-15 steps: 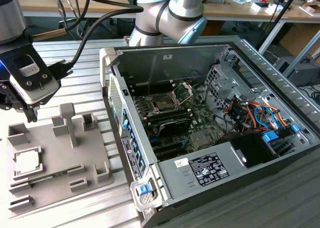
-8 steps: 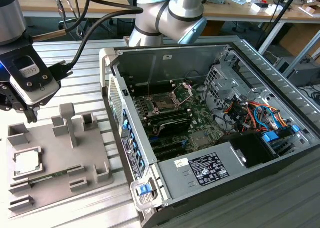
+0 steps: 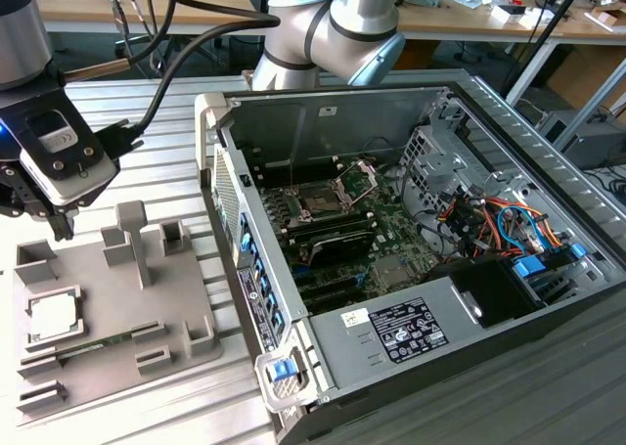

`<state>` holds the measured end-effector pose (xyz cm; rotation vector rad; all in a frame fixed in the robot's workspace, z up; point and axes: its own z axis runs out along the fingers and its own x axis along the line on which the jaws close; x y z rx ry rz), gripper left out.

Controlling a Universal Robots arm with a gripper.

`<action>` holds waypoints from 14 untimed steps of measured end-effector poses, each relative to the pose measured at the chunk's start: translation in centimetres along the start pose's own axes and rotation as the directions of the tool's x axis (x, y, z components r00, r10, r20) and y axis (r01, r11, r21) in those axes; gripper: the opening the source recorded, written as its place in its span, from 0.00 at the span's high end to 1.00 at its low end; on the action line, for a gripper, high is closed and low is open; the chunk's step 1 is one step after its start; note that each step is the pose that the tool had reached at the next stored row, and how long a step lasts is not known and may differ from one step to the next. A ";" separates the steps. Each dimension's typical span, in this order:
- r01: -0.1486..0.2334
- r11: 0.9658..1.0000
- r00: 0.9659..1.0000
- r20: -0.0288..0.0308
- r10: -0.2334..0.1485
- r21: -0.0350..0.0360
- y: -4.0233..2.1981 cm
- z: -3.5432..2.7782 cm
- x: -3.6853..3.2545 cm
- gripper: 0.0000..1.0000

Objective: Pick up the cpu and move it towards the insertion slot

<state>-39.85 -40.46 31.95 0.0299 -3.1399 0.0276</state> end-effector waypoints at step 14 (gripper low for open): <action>0.000 1.000 1.000 0.000 0.000 0.002 0.01 0.47 0.01 0.89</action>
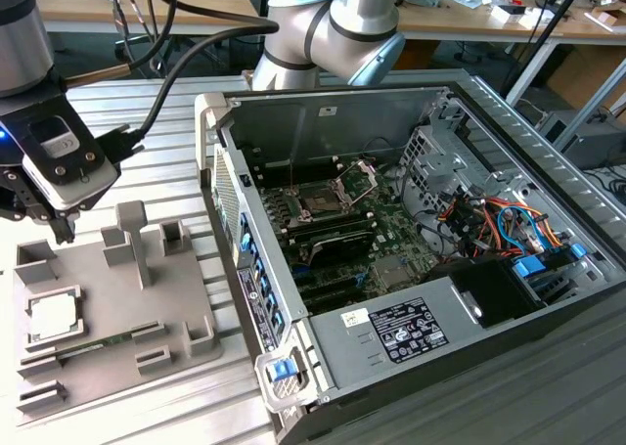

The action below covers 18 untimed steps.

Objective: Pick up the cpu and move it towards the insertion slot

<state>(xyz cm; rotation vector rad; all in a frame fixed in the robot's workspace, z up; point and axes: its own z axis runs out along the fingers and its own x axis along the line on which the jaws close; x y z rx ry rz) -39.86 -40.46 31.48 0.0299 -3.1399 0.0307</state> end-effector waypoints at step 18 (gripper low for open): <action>0.000 1.000 1.000 0.000 0.000 0.001 0.01 0.33 0.00 0.89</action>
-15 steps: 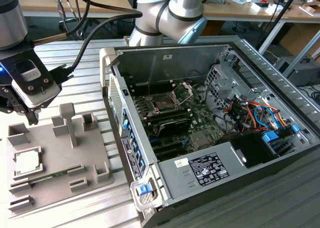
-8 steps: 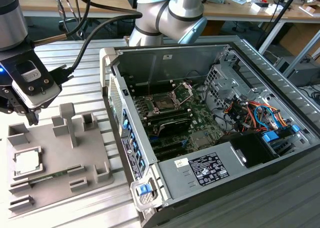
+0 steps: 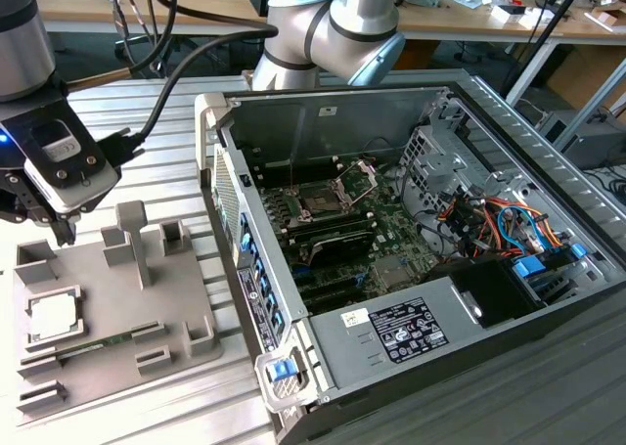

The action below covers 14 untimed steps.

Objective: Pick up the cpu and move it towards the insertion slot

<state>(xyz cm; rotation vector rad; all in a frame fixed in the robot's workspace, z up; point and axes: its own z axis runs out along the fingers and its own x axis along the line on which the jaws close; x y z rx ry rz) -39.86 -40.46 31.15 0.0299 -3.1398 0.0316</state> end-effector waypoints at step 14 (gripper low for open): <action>0.000 1.000 1.000 0.000 0.000 0.001 0.00 0.26 0.00 0.89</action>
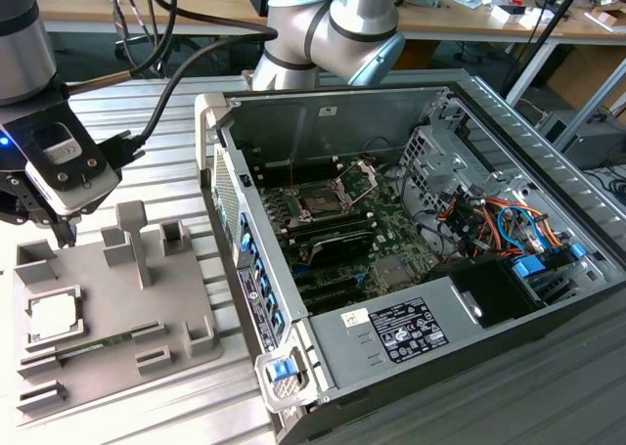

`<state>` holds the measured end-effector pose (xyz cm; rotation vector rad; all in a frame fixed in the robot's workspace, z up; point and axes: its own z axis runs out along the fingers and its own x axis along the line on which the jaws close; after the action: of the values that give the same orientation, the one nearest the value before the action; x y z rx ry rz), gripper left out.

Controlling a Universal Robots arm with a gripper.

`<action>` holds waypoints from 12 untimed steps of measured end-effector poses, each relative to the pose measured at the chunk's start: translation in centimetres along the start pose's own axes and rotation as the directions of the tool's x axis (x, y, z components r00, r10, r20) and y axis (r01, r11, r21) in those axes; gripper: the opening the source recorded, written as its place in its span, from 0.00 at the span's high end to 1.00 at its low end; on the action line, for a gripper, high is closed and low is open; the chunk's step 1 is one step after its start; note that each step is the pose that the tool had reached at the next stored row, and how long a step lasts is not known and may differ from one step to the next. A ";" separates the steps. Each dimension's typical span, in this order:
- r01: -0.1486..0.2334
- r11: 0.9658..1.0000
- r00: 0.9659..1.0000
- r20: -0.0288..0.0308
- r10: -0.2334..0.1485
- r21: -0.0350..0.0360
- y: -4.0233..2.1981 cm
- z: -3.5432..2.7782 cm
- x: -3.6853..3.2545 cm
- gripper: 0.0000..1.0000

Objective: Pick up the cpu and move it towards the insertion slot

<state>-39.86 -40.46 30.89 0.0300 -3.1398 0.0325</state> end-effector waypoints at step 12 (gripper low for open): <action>0.000 1.000 1.000 0.000 0.000 0.001 0.01 0.27 0.00 0.89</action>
<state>-39.86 -40.46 30.62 0.0300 -3.1398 0.0334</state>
